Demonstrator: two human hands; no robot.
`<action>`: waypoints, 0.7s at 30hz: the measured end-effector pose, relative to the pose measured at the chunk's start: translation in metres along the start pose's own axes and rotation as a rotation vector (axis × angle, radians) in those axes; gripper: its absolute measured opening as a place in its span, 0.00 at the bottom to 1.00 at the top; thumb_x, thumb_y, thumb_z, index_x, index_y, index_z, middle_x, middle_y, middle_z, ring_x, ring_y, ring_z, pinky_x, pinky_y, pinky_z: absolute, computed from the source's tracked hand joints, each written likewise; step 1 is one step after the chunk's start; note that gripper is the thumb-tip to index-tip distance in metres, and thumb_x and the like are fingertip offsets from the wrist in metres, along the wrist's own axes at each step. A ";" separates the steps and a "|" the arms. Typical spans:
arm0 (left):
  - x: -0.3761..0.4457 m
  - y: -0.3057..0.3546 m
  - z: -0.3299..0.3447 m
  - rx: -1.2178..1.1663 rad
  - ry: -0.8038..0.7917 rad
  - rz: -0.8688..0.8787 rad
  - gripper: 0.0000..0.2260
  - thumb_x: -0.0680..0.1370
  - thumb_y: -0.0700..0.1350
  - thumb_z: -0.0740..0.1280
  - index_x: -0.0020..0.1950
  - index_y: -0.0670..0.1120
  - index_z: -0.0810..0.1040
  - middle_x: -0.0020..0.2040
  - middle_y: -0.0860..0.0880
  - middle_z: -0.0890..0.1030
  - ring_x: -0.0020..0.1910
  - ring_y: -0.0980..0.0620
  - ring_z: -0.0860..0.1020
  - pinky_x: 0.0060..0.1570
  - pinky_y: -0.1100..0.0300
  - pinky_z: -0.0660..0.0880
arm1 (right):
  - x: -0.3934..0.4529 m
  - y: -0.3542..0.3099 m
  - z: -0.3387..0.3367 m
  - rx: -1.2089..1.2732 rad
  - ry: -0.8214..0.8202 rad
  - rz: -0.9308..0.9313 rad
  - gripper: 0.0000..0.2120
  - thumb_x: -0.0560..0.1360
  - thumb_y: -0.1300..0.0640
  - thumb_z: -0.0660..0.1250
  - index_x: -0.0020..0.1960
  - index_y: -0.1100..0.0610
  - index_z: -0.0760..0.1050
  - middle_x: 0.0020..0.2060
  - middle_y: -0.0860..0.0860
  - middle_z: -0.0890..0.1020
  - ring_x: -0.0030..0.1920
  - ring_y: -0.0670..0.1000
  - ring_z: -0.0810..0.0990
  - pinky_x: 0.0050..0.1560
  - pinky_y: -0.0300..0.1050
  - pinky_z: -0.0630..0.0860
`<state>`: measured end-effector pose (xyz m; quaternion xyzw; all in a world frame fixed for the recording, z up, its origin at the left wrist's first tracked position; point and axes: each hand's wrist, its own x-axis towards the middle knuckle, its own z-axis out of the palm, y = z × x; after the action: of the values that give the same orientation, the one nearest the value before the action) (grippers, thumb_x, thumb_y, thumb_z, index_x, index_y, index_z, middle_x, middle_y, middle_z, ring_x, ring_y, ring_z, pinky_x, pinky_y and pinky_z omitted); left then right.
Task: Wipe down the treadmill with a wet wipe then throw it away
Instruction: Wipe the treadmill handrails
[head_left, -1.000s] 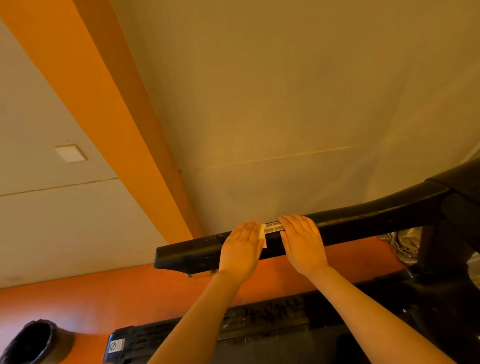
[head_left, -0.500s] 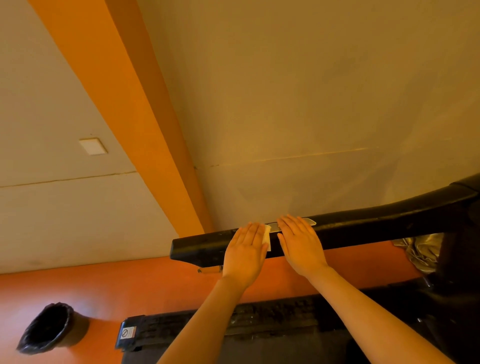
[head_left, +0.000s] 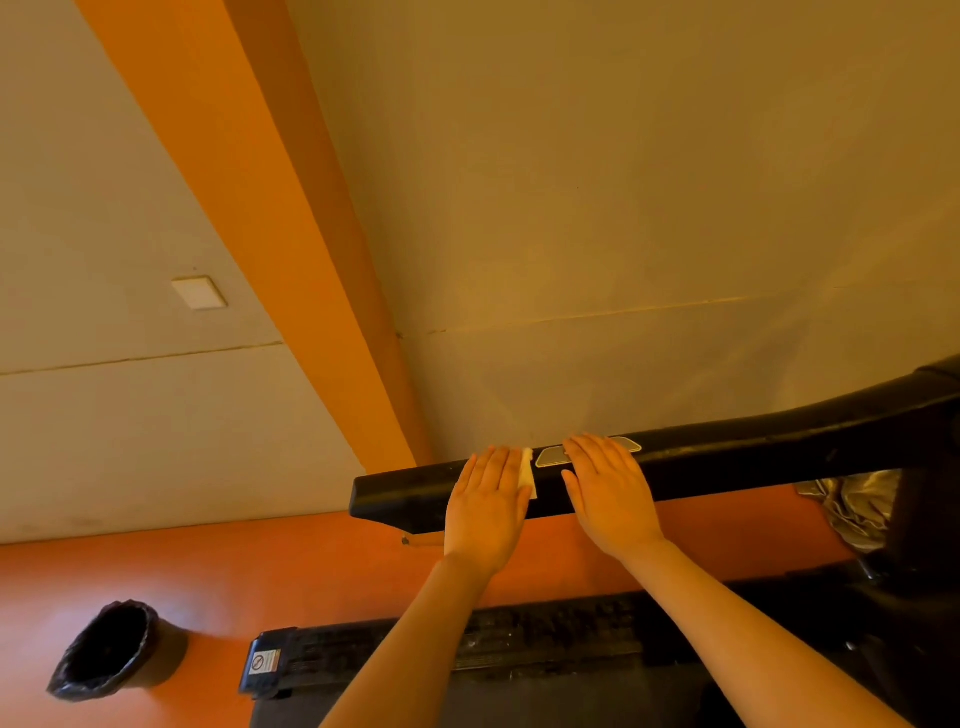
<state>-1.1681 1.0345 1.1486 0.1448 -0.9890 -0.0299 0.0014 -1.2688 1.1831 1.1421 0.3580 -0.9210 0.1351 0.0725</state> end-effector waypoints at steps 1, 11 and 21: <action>-0.004 -0.001 0.002 0.001 0.005 -0.014 0.27 0.82 0.55 0.44 0.74 0.46 0.68 0.71 0.46 0.73 0.72 0.47 0.69 0.73 0.52 0.57 | 0.000 0.000 0.000 -0.001 -0.005 0.003 0.29 0.82 0.45 0.44 0.64 0.59 0.77 0.61 0.55 0.80 0.63 0.55 0.78 0.65 0.51 0.71; 0.015 -0.007 -0.012 -0.080 0.036 -0.029 0.21 0.85 0.54 0.49 0.76 0.49 0.62 0.73 0.50 0.69 0.73 0.51 0.65 0.75 0.56 0.54 | -0.004 -0.002 0.000 -0.032 -0.027 0.001 0.27 0.80 0.44 0.48 0.66 0.59 0.76 0.62 0.56 0.80 0.63 0.56 0.78 0.65 0.53 0.72; -0.019 -0.013 0.007 -0.018 0.038 -0.067 0.25 0.81 0.55 0.48 0.73 0.46 0.70 0.70 0.46 0.73 0.71 0.46 0.70 0.72 0.48 0.60 | -0.003 -0.002 -0.001 -0.054 -0.024 -0.006 0.28 0.80 0.43 0.49 0.66 0.59 0.76 0.62 0.56 0.80 0.63 0.57 0.77 0.65 0.53 0.72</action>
<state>-1.1457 1.0275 1.1410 0.1786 -0.9830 -0.0363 0.0205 -1.2652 1.1844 1.1431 0.3605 -0.9240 0.1056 0.0716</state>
